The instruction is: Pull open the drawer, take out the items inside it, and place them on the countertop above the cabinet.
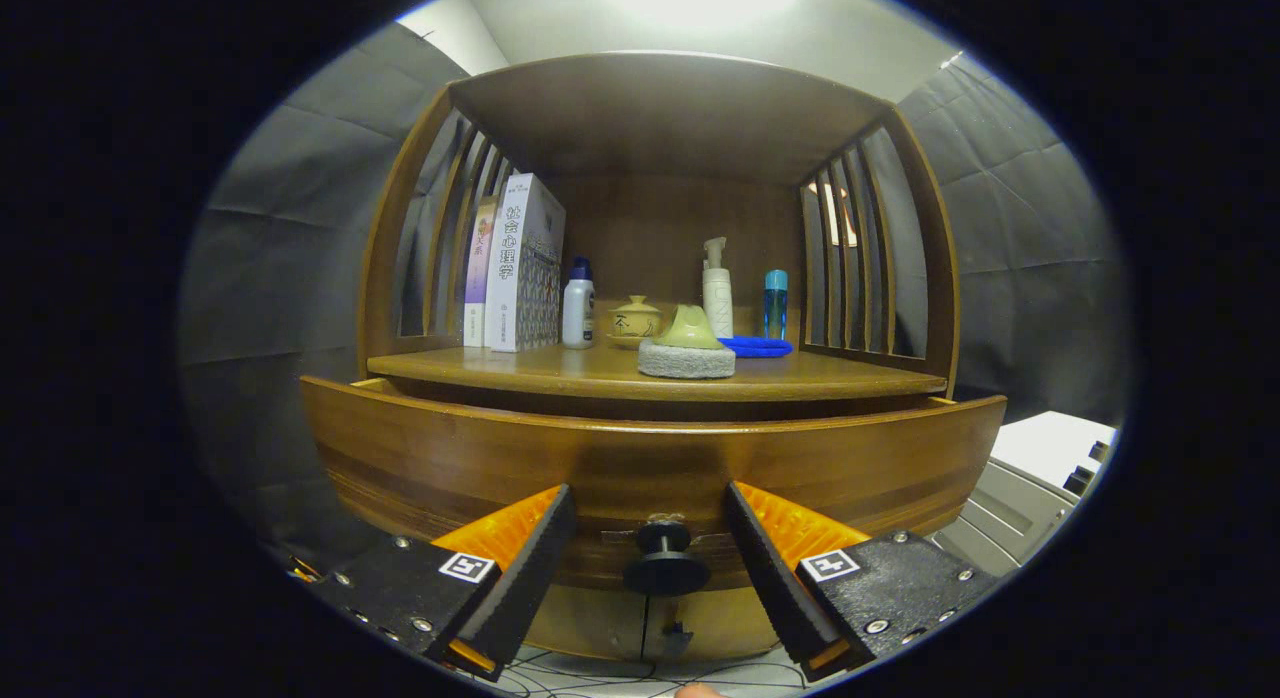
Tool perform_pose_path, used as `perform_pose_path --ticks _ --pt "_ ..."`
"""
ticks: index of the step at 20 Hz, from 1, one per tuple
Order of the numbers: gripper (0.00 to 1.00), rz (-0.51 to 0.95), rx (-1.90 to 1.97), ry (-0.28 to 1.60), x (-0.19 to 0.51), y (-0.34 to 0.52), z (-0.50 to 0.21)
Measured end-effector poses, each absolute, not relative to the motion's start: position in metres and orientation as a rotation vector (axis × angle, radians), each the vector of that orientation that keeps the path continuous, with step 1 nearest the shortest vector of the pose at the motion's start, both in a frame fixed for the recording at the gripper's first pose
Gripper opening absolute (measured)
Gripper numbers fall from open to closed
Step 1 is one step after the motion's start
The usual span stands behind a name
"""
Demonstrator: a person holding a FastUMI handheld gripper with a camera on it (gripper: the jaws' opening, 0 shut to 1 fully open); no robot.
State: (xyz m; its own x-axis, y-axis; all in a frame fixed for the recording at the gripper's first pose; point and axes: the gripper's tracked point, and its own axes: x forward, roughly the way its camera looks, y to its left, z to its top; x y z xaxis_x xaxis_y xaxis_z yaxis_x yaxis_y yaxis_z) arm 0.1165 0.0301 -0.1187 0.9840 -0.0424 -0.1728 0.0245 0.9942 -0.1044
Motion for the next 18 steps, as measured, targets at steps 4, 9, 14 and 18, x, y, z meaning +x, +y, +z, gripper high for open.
perform_pose_path --ticks 4,9,14,18 --pt "0.95 -0.038 -0.102 0.182 0.132 0.030 -0.120" --pt "0.95 -0.043 -0.101 0.193 0.150 0.030 -0.122" --pt "0.95 -0.048 -0.100 0.190 0.164 0.030 -0.123" --pt "0.95 -0.053 -0.087 0.192 0.175 0.032 -0.126"
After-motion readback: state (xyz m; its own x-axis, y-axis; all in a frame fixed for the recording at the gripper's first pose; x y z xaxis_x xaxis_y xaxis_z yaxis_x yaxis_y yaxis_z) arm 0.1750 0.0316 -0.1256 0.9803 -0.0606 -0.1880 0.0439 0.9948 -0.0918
